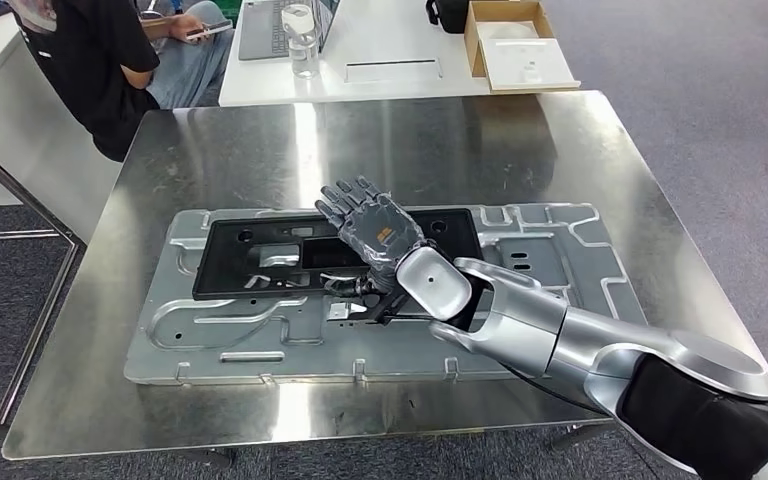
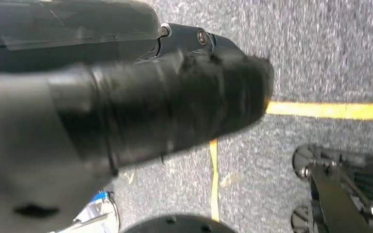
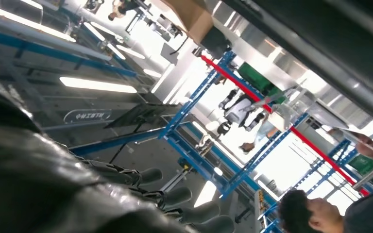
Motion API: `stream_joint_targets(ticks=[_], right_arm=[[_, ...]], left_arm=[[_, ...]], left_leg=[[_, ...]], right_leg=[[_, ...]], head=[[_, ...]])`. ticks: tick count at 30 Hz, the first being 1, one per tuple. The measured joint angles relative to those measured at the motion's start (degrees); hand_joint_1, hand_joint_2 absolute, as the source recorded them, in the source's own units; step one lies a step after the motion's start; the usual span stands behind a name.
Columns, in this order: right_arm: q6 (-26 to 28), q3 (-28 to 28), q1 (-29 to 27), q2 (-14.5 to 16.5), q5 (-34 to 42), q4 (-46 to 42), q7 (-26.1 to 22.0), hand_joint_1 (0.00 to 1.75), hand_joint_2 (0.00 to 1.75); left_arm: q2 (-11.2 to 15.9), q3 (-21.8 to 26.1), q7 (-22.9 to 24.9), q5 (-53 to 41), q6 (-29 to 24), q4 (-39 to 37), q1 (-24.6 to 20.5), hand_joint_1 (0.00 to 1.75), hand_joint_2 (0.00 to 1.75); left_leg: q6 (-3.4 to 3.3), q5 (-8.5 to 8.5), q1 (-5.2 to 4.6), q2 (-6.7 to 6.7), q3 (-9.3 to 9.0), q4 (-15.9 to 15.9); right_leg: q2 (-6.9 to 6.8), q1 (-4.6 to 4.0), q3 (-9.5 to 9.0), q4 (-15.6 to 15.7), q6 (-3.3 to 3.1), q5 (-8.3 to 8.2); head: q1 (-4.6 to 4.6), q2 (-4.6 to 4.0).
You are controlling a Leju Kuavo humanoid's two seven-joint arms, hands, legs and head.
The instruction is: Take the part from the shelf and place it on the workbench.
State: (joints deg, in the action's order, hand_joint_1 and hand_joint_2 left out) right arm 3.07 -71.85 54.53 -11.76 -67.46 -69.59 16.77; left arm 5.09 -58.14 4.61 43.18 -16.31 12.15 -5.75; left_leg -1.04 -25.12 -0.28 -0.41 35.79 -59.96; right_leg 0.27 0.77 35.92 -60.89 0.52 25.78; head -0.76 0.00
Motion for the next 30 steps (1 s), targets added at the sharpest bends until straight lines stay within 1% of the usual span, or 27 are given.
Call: stream_joint_targets(ticks=[2, 3, 4, 5, 7, 8, 9, 10, 11, 12, 13, 14, 15, 16, 17, 18, 19, 20, 22, 23, 24, 25, 26, 27, 28, 29, 30], right_arm=[[-0.2, 0.0, 0.0, -0.1, -0.2, 0.0, 0.0, 0.0, 0.0], [-0.3, 0.1, 0.0, -0.1, -0.3, 0.0, 0.1, 0.0, 0.0], [-0.3, 0.1, 0.0, -0.1, -0.5, 0.0, 0.1, 0.0, 0.0], [-0.4, 0.1, 0.1, -0.2, -0.7, -0.1, 0.1, 0.0, 0.0], [-0.6, 0.2, 0.0, -0.2, -0.9, -0.1, 0.1, 0.0, 0.0], [-0.8, 0.2, 0.0, -0.2, -1.0, -0.1, 0.1, 0.0, 0.0], [-0.9, 0.2, 0.0, -0.2, -1.0, -0.1, 0.1, 0.0, 0.0], [-1.0, 0.2, 0.0, -0.2, -1.1, -0.1, 0.1, 0.0, 0.0], [-1.1, 0.2, 0.0, -0.2, -1.2, -0.1, 0.1, 0.0, 0.0], [-1.1, 0.3, 0.0, -0.2, -1.2, -0.2, 0.1, 0.0, 0.0], [-1.2, 0.3, 0.1, -0.3, -1.3, -0.3, 0.1, 0.0, 0.0], [-1.2, 0.5, 0.2, -0.3, -1.4, -0.4, 0.1, 0.0, 0.0], [-1.3, 0.5, 0.3, -0.3, -1.5, -0.5, 0.1, 0.0, 0.0], [-1.3, 0.6, 0.4, -0.4, -1.5, -0.6, 0.1, 0.0, 0.0], [-1.3, 0.6, 0.5, -0.5, -1.6, -0.6, 0.1, 0.0, 0.0], [-1.4, 0.6, 0.5, -0.6, -1.6, -0.7, 0.1, 0.0, 0.0], [-1.4, 0.7, 0.5, -0.7, -1.6, -0.7, 0.1, 0.0, 0.0], [-1.5, 0.7, 0.5, -0.8, -1.6, -0.7, 0.1, 0.0, 0.0], [-1.5, 0.8, 0.5, -1.0, -1.7, -0.7, 0.1, 0.0, 0.0], [-1.6, 0.8, 0.5, -1.0, -1.7, -0.7, 0.1, 0.0, 0.0], [-1.6, 0.8, 0.4, -1.0, -1.7, -0.7, 0.1, 0.0, 0.0], [-1.7, 0.8, 0.3, -1.1, -1.8, -0.7, 0.1, 0.0, 0.0], [-1.8, 0.8, 0.3, -1.1, -1.8, -0.7, 0.1, 0.0, 0.0], [-1.8, 0.9, 0.3, -1.1, -1.8, -0.7, 0.1, 0.0, 0.0], [-1.8, 0.9, 0.4, -1.1, -1.8, -0.8, 0.1, 0.0, 0.0], [-1.8, 1.0, 0.5, -1.1, -1.8, -0.9, 0.1, 0.0, 0.0], [-1.8, 1.0, 0.5, -1.1, -1.8, -1.0, 0.1, 0.0, 0.0]], left_arm=[[0.0, 0.0, 0.1, 0.0, 0.0, 0.0, 0.1, 0.0, 0.0], [0.0, 0.0, 0.2, -0.1, 0.0, 0.0, 0.1, 0.0, 0.0], [-0.1, 0.0, 0.2, -0.1, 0.0, 0.0, 0.2, 0.0, 0.0], [-0.1, 0.0, 0.2, -0.1, 0.0, 0.0, 0.1, 0.0, 0.0], [-0.1, 0.0, 0.3, -0.1, -0.1, 0.0, 0.0, 0.0, 0.0], [-0.1, 0.0, 0.3, -0.1, -0.1, 0.0, 0.0, 0.0, 0.0], [-0.1, 0.0, 0.4, -0.1, -0.1, 0.0, -0.1, 0.0, 0.0], [-0.1, 0.0, 0.5, -0.1, -0.1, 0.0, 0.0, 0.0, 0.0], [-0.1, 0.0, 0.5, -0.1, 0.0, 0.0, 0.0, 0.0, 0.0], [-0.1, 0.0, 0.6, -0.1, 0.0, 0.0, -0.1, 0.0, 0.0], [-0.1, 0.0, 0.6, -0.1, 0.0, 0.0, -0.2, 0.0, 0.0], [-0.1, 0.0, 0.6, -0.1, 0.0, 0.0, -0.3, 0.0, 0.0], [-0.1, 0.0, 0.6, -0.1, 0.1, 0.0, -0.4, 0.0, 0.0], [-0.1, 0.0, 0.6, -0.1, 0.1, 0.0, -0.4, 0.0, 0.0], [-0.1, 0.0, 0.6, -0.1, 0.2, 0.0, -0.4, 0.0, 0.0], [-0.1, 0.0, 0.6, -0.1, 0.2, 0.0, -0.3, 0.0, 0.0], [-0.1, 0.0, 0.6, -0.1, 0.3, 0.0, -0.3, 0.0, 0.0], [-0.1, 0.0, 0.6, -0.1, 0.3, 0.0, -0.3, 0.0, 0.0], [-0.1, 0.0, 0.5, -0.1, 0.4, 0.0, -0.4, 0.0, 0.0], [-0.1, 0.0, 0.5, -0.1, 0.4, 0.0, -0.4, 0.0, 0.0], [-0.1, 0.0, 0.5, -0.1, 0.4, 0.0, -0.4, 0.0, 0.0], [-0.1, 0.0, 0.5, -0.1, 0.4, 0.0, -0.4, 0.0, 0.0], [-0.1, 0.0, 0.5, -0.1, 0.4, 0.0, -0.4, 0.0, 0.0], [-0.1, 0.0, 0.5, -0.1, 0.4, 0.0, -0.4, 0.0, 0.0], [-0.1, 0.0, 0.5, -0.2, 0.4, 0.0, -0.4, 0.0, 0.0], [-0.1, 0.0, 0.5, -0.2, 0.4, 0.0, -0.4, 0.0, 0.0], [-0.1, 0.0, 0.5, -0.2, 0.4, 0.0, -0.3, 0.0, 0.0]], left_leg=[[0.63, 0.15, 0.09, -0.02, 0.23, 0.0], [0.98, -0.46, 0.19, 0.0, 0.44, -0.4], [1.35, -1.82, 0.29, 0.02, 0.92, -1.7], [1.7, -3.87, 0.42, 0.07, 1.72, -4.0], [2.26, -8.41, 0.63, 0.1, 3.78, -10.7], [2.41, -9.74, 0.71, 0.1, 4.28, -13.2], [2.48, -10.12, 0.75, 0.1, 3.94, -14.1], [2.47, -9.47, 0.78, 0.1, 2.41, -12.5], [2.41, -8.16, 0.8, 0.1, -0.15, -9.1], [2.31, -7.18, 0.79, 0.1, -2.92, -4.8], [2.12, -6.21, 0.63, 0.08, -5.06, -1.2], [1.85, -5.68, 0.45, 0.03, -6.25, 1.0], [1.52, -5.52, 0.25, -0.02, -6.44, 1.9], [1.12, -4.99, 0.04, -0.07, -6.18, 1.8], [0.65, -4.46, 0.16, -0.06, -6.02, 2.0], [0.23, -3.8, 0.26, 0.07, -5.86, 2.2], [-0.21, -3.04, 0.39, 0.21, -5.56, 2.5], [-0.59, -2.23, 0.5, 0.36, -5.08, 2.7], [-1.08, -0.93, 0.32, 0.54, -3.54, 2.6], [-1.19, -0.31, 0.23, 0.59, -2.67, 2.5], [-1.21, 0.26, 0.16, 0.63, -1.77, 2.4], [-1.16, 0.79, 0.13, 0.64, -0.85, 2.2], [-1.05, 1.26, 0.12, 0.63, 0.02, 2.0], [-0.89, 1.66, 0.13, 0.61, 0.8, 1.6], [-0.68, 1.97, 0.05, 0.57, 1.57, 1.2], [-0.42, 2.31, -0.01, 0.52, 2.1, 0.9], [-0.14, 2.68, -0.08, 0.48, 2.45, 0.6]], right_leg=[[-0.01, -0.03, 0.23, 0.3, -0.64, -0.61], [-0.04, 0.07, 0.32, 0.5, -1.02, -0.98], [-0.08, 0.22, 0.48, 0.8, -1.39, -1.38], [-0.11, 0.32, 0.74, 1.0, -1.64, -1.77], [-0.16, 0.32, 1.55, 1.0, -1.81, -2.46], [-0.18, 0.31, 2.07, 1.0, -1.77, -2.84], [-0.18, 0.32, 2.61, 1.0, -1.72, -3.26], [-0.18, 0.36, 3.17, 1.0, -1.63, -3.7], [-0.17, 0.42, 3.68, 1.0, -1.48, -4.17], [-0.18, 0.47, 4.09, 1.0, -1.25, -4.65], [-0.21, 0.46, 4.35, 1.1, -0.94, -5.13], [-0.26, 0.44, 4.47, 1.3, -0.58, -5.59], [-0.31, 0.42, 4.49, 1.5, -0.2, -6.04], [-0.33, 0.39, 4.41, 1.8, 0.19, -6.5], [-0.33, 0.38, 4.45, 1.9, 0.54, -6.9], [-0.29, 0.34, 4.67, 1.7, 0.83, -6.6], [-0.24, 0.26, 5.1, 0.7, 1.02, -5.21], [-0.19, 0.15, 5.81, -1.5, 1.11, -2.75], [-0.16, 0.03, 7.33, -8.2, 1.1, 3.39], [-0.17, 0.0, 7.7, -11.6, 1.09, 5.15], [-0.17, 0.0, 7.47, -13.7, 1.07, 5.58], [-0.18, 0.0, 6.4, -14.0, 1.04, 4.84], [-0.19, 0.02, 4.43, -12.4, 0.97, 3.53], [-0.19, 0.05, 1.74, -9.3, 0.89, 2.56], [-0.17, -0.03, -1.14, -5.3, 0.75, 2.48], [-0.13, -0.12, -3.2, -2.3, 0.53, 2.74], [-0.07, -0.23, -4.44, -0.1, 0.29, 3.22]], head=[[-0.02, -0.01], [-0.01, -0.02], [0.08, -0.02], [0.17, -0.02], [0.28, -0.01], [0.27, -0.02], [0.27, -0.01], [0.28, -0.01], [0.28, -0.01], [0.28, -0.01], [0.26, -0.01], [0.21, -0.01], [0.15, 0.0], [0.12, 0.0], [0.02, 0.0], [-0.02, 0.0], [-0.14, 0.0], [-0.33, 0.0], [-0.57, 0.0], [-0.62, 0.0], [-0.64, 0.0], [-0.66, 0.0], [-0.66, 0.0], [-0.68, 0.0], [-0.68, 0.0], [-0.64, 0.0], [-0.62, -0.01]])
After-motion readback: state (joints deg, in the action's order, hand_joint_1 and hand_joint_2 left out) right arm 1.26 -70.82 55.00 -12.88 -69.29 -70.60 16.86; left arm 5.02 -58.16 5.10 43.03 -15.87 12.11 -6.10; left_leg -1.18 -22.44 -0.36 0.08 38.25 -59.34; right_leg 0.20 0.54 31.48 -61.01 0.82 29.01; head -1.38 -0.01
